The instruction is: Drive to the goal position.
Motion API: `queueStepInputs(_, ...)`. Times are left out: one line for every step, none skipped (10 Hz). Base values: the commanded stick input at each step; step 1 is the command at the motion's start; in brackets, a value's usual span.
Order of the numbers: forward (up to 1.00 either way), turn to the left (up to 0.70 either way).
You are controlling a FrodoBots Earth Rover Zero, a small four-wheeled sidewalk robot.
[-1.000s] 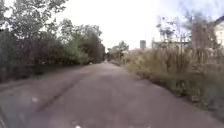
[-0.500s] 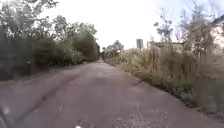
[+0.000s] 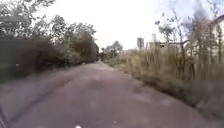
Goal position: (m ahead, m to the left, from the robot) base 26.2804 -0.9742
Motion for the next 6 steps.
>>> queueStepInputs(1.0,-0.01)
queueStepInputs(1.0,-0.01)
queueStepInputs(1.0,-0.01)
queueStepInputs(1.0,-0.02)
queueStepInputs(1.0,-0.03)
queueStepInputs(1.0,-0.03)
